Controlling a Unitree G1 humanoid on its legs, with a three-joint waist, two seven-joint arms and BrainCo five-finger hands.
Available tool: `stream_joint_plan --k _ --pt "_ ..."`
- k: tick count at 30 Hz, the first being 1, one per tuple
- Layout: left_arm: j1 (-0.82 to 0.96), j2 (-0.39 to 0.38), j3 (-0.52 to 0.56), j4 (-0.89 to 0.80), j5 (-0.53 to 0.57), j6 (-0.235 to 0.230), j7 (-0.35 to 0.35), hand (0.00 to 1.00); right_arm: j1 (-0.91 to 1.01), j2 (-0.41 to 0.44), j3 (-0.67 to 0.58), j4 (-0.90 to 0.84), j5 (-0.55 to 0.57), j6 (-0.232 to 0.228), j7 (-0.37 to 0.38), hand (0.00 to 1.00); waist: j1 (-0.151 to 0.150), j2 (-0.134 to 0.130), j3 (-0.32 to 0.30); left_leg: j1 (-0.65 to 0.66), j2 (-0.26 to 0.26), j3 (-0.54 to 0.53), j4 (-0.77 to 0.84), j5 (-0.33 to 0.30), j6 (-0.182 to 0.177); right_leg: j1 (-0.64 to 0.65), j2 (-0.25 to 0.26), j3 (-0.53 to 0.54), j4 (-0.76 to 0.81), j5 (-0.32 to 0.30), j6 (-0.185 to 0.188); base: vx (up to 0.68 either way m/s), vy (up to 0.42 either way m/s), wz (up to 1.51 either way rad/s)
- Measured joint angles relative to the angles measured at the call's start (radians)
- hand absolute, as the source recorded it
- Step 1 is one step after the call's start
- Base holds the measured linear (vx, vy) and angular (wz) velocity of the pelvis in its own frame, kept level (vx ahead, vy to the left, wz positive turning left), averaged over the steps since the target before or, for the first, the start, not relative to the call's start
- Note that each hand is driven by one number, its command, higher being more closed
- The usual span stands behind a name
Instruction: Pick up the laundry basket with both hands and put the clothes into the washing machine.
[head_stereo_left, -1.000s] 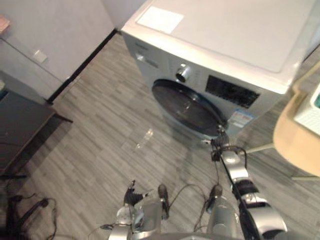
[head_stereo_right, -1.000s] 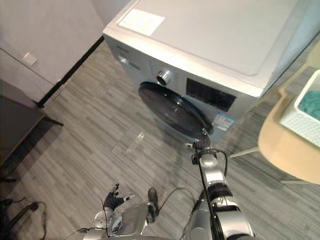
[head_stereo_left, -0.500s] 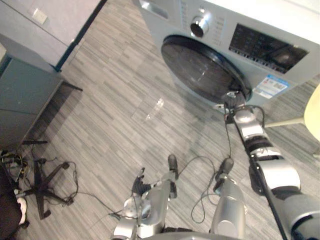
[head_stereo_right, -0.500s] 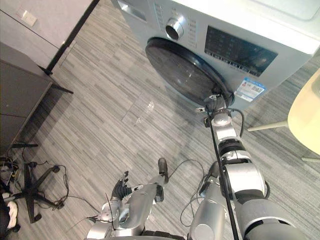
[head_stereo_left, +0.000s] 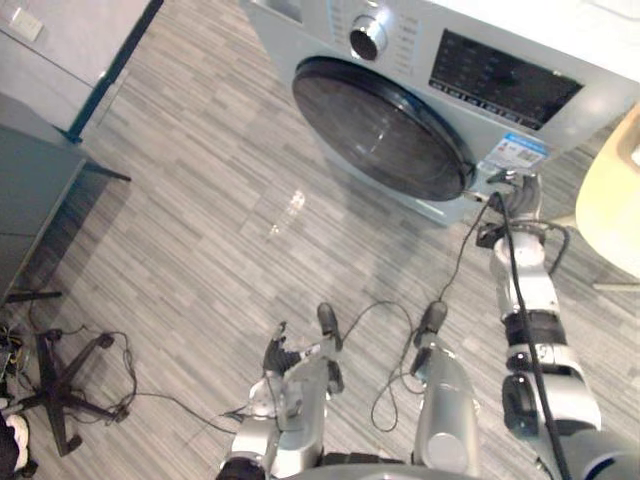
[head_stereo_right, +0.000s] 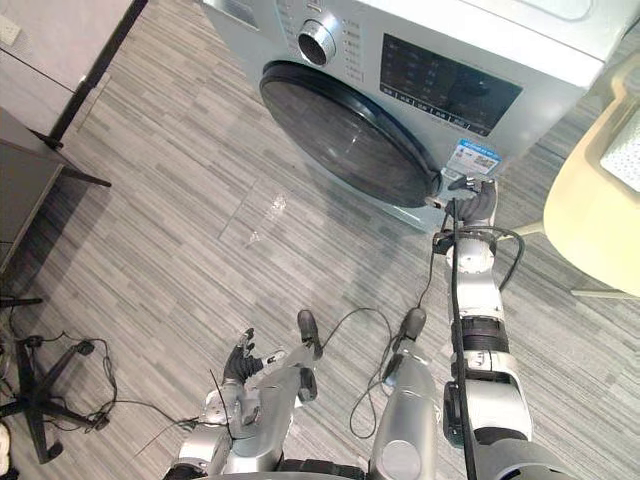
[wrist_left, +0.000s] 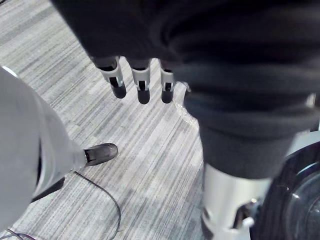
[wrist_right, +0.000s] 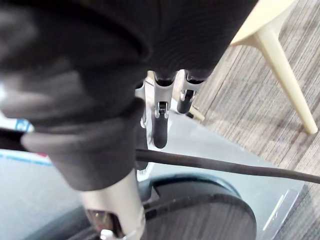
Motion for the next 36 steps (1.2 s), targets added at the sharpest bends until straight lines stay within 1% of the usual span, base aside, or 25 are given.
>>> stream_joint_plan --k 4,7,9,13,15,17,18,19,20,22,23,24,26,29,31,33,34,35,36 --pt "0.001 0.001 0.000 -0.005 -0.001 0.000 0.000 0.00 -0.009 -0.006 -0.002 0.014 0.016 0.000 -0.005 0.00 0.004 -0.001 0.000 -0.001 0.000 -0.003 0.000 0.000 0.000 -0.002 -0.001 0.000 0.008 -0.004 0.006 0.03 -0.001 0.00" --pt "0.001 0.001 -0.001 -0.012 -0.023 -0.010 0.000 0.00 -0.075 -0.025 -0.007 0.103 0.056 0.001 -0.019 0.00 0.005 -0.003 0.000 -0.012 0.000 -0.001 -0.003 0.000 0.000 -0.021 -0.005 0.004 0.020 -0.008 0.010 -0.03 -0.017 0.01" --pt "0.002 0.001 -0.002 -0.023 -0.040 -0.011 0.000 0.00 -0.096 -0.034 -0.006 0.124 0.077 0.001 -0.017 0.00 0.007 -0.003 0.000 -0.025 0.001 -0.001 -0.003 0.001 0.003 -0.033 -0.004 0.003 0.023 -0.008 0.010 -0.05 -0.029 0.02" --pt "0.002 0.001 -0.005 -0.028 -0.050 -0.021 0.002 0.00 -0.141 -0.047 -0.003 0.175 0.104 0.001 -0.013 0.00 0.008 -0.003 0.000 -0.040 0.007 -0.002 -0.021 0.018 -0.001 -0.052 -0.003 -0.006 0.018 -0.004 0.005 -0.04 -0.043 0.02" --pt "0.002 0.001 -0.005 -0.028 -0.053 -0.021 0.004 0.00 -0.164 -0.047 0.003 0.216 0.118 0.000 -0.013 0.00 0.009 -0.003 0.000 -0.044 0.010 -0.006 -0.026 0.022 -0.008 -0.053 -0.003 -0.015 0.013 -0.001 0.001 -0.01 -0.024 0.06" --pt "0.002 0.001 -0.006 -0.028 -0.063 -0.022 0.008 0.00 -0.181 -0.045 0.014 0.251 0.135 0.000 -0.012 0.00 0.016 -0.002 0.000 -0.049 0.015 -0.011 -0.036 0.029 -0.017 -0.054 -0.002 -0.024 0.005 0.002 -0.002 0.01 -0.024 0.06" --pt "0.002 0.000 -0.007 -0.028 -0.066 -0.022 0.014 0.00 -0.195 -0.043 0.013 0.276 0.152 0.000 -0.014 0.00 0.020 -0.002 -0.001 -0.055 0.017 -0.013 -0.035 0.030 -0.018 -0.057 -0.001 -0.026 0.004 0.002 -0.004 0.00 0.000 0.00" --pt "0.002 0.000 -0.010 -0.028 -0.068 -0.022 0.018 0.00 -0.213 -0.041 0.015 0.303 0.167 0.000 -0.011 0.00 0.033 -0.001 -0.001 -0.059 0.018 -0.013 -0.036 0.031 -0.020 -0.064 0.001 -0.025 0.005 0.009 -0.014 0.01 -0.036 -0.02" --pt "0.002 0.000 -0.011 -0.028 -0.069 -0.022 0.019 0.00 -0.228 -0.036 0.019 0.320 0.175 0.000 -0.007 0.00 0.035 -0.001 -0.001 -0.064 0.018 -0.013 -0.036 0.031 -0.020 -0.068 0.002 -0.025 0.005 0.010 -0.014 0.02 -0.044 -0.02" --pt "0.000 0.000 -0.016 -0.028 -0.071 -0.022 0.020 0.00 -0.289 -0.008 0.023 0.365 0.206 0.001 0.000 0.00 0.035 0.000 -0.002 -0.077 0.020 -0.019 -0.051 0.053 -0.017 -0.083 0.005 -0.033 0.005 0.012 -0.018 0.02 -0.043 0.05" --pt "-0.001 0.000 -0.017 -0.028 -0.071 -0.022 0.020 0.00 -0.291 -0.008 0.023 0.366 0.210 0.001 0.000 0.00 0.035 0.000 -0.002 -0.077 0.020 -0.020 -0.053 0.054 -0.016 -0.083 0.005 -0.034 0.005 0.012 -0.018 0.03 -0.038 0.17" --pt "-0.002 -0.003 -0.019 -0.027 -0.071 -0.023 0.020 0.00 -0.294 -0.003 0.015 0.370 0.224 0.001 -0.017 0.00 0.036 0.000 -0.002 -0.086 0.021 -0.034 -0.054 0.065 -0.009 -0.083 0.005 -0.048 0.008 0.012 -0.018 0.03 -0.044 0.19" --pt "-0.006 -0.007 -0.018 -0.024 -0.077 -0.022 0.021 0.00 -0.296 0.002 0.011 0.370 0.246 0.001 -0.040 0.00 0.037 0.000 -0.002 -0.090 0.024 -0.036 -0.053 0.067 -0.009 -0.083 0.009 -0.051 0.010 0.012 -0.018 0.02 -0.056 0.11" --pt "-0.019 -0.014 -0.017 -0.024 -0.079 -0.022 0.024 0.00 -0.308 0.032 0.011 0.370 0.285 0.001 -0.047 0.00 0.036 0.001 -0.002 -0.089 0.030 -0.036 -0.050 0.067 -0.009 -0.083 0.015 -0.051 0.011 0.012 -0.018 -0.01 -0.063 -0.04" --pt "-0.022 -0.014 -0.022 -0.025 -0.082 -0.022 0.024 0.00 -0.312 0.053 0.011 0.370 0.302 0.001 -0.048 0.00 0.040 0.001 -0.003 -0.089 0.035 -0.038 -0.049 0.066 -0.017 -0.083 0.020 -0.054 0.015 0.011 -0.019 -0.02 -0.062 -0.02" --pt "-0.022 -0.013 -0.039 -0.026 -0.089 -0.021 0.024 0.00 -0.320 0.043 -0.001 0.392 0.309 0.001 -0.047 0.00 0.056 0.004 -0.005 -0.093 0.043 -0.047 -0.045 0.070 -0.023 -0.083 0.031 -0.063 0.020 0.008 -0.025 -0.02 -0.078 0.02" --pt "-0.022 -0.013 -0.046 -0.028 -0.091 -0.022 0.024 0.00 -0.331 0.033 -0.001 0.412 0.309 0.001 -0.047 0.00 0.058 0.006 -0.006 -0.096 0.045 -0.053 -0.045 0.070 -0.024 -0.083 0.031 -0.068 0.021 0.005 -0.028 -0.02 -0.080 0.16" --pt "-0.022 -0.012 -0.059 -0.029 -0.095 -0.022 0.023 0.00 -0.359 0.008 -0.002 0.463 0.309 0.002 -0.046 0.00 0.057 0.013 -0.010 -0.106 0.048 -0.069 -0.045 0.073 -0.028 -0.083 0.033 -0.082 0.023 0.001 -0.035 -0.03 -0.086 0.24" --pt "-0.021 -0.012 -0.065 -0.029 -0.107 -0.027 0.023 0.00 -0.382 -0.016 -0.001 0.513 0.308 0.004 -0.043 0.00 0.058 0.014 -0.011 -0.113 0.050 -0.086 -0.045 0.076 -0.031 -0.083 0.033 -0.093 0.025 0.000 -0.036 -0.03 -0.070 0.26"
